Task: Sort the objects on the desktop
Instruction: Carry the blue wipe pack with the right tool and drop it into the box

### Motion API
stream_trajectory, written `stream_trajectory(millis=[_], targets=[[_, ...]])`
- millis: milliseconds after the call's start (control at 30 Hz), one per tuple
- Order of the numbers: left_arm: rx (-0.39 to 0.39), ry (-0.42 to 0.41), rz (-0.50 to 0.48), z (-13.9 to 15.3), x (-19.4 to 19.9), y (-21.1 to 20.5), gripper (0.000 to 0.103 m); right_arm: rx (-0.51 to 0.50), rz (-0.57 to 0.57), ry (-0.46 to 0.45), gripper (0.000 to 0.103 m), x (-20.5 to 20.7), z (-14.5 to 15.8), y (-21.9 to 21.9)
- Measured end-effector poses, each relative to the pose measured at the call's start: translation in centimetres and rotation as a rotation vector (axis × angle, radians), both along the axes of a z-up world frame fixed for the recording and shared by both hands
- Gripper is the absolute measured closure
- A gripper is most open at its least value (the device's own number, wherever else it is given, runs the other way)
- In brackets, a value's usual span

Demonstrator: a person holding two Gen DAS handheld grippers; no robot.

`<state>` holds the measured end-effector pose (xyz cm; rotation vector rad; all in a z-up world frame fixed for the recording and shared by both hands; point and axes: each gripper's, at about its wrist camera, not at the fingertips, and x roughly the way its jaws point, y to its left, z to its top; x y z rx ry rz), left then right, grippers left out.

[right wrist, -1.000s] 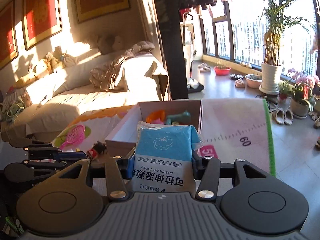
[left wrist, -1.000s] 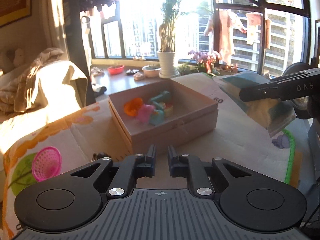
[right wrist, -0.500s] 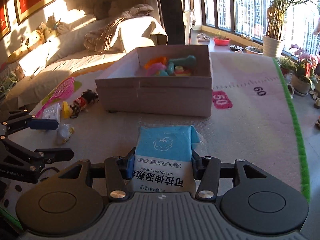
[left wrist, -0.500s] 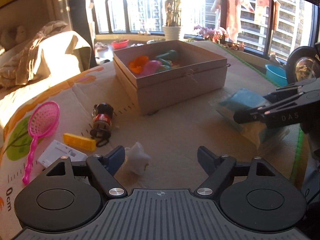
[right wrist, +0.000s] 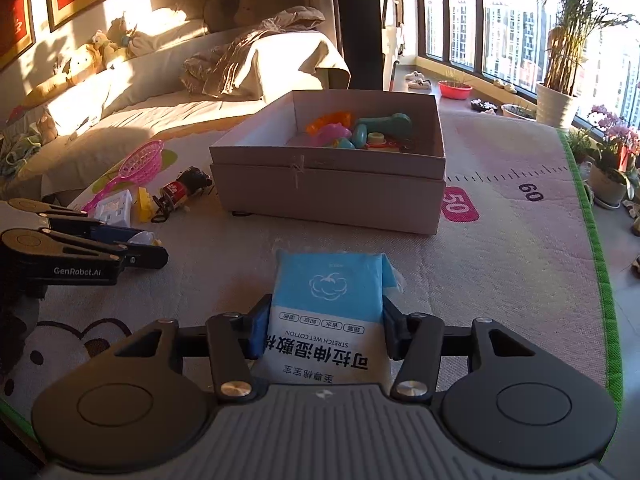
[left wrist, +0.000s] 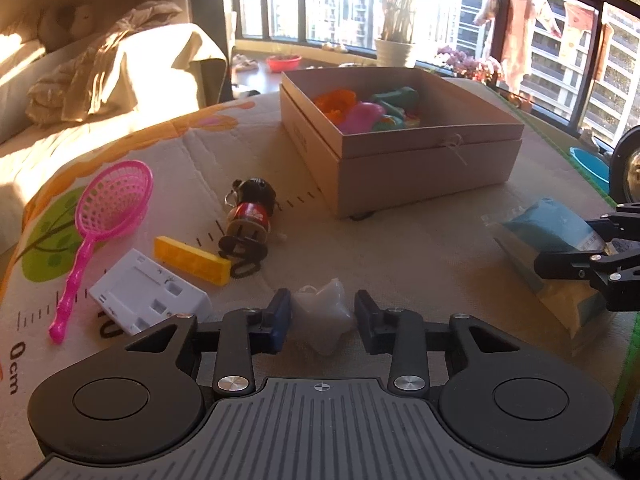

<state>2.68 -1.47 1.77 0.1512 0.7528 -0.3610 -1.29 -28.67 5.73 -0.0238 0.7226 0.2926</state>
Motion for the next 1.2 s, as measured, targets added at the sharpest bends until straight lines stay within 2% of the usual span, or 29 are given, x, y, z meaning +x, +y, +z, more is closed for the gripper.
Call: stream_trajectory(millis=[100,200,367,433,533,600,700,867,1033,1067,1133,1200], targets=[[0.020,-0.046,-0.044,1.0,-0.6,-0.8,0.064,-0.033,0.042,0.001,0.052,-0.3,0.4,0.2],[0.022,-0.113,-0.108,3.2,-0.6,-1.9,0.064,-0.021,0.078,-0.015,0.053,-0.3,1.8,-0.1],[0.011,-0.282,-0.167,7.3,2.0,-4.8,0.064,0.032,0.046,-0.146,0.053,1.2,7.2,-1.7],[-0.004,-0.319,-0.171,8.0,3.9,-6.1,0.064,0.021,0.042,-0.190,0.053,2.4,8.9,-1.9],[-0.053,-0.276,-0.135,8.0,6.7,-6.7,0.054,-0.021,0.031,-0.217,0.053,4.8,10.4,-1.8],[-0.085,-0.236,-0.109,7.6,6.8,-5.9,0.033,-0.048,0.013,-0.224,0.053,6.5,10.8,-1.9],[-0.088,-0.215,-0.118,6.2,4.9,-4.2,0.015,-0.084,-0.008,-0.212,0.053,9.0,10.8,-2.2],[-0.083,-0.115,-0.087,3.2,2.4,-2.0,0.009,-0.126,-0.017,-0.156,0.053,14.1,8.4,-0.7],[-0.075,-0.062,-0.070,1.0,0.4,-0.6,0.008,-0.129,-0.042,-0.031,0.052,18.3,4.1,1.8],[-0.076,-0.057,-0.061,0.8,0.2,-0.2,0.007,-0.131,-0.038,-0.001,0.051,18.5,3.5,2.2],[-0.083,-0.055,-0.044,0.6,-0.2,0.8,0.006,-0.131,-0.021,0.011,0.037,18.2,3.0,2.7],[-0.088,-0.055,-0.024,0.4,-0.6,1.7,0.004,-0.144,-0.014,-0.022,0.035,17.3,3.3,2.9]])
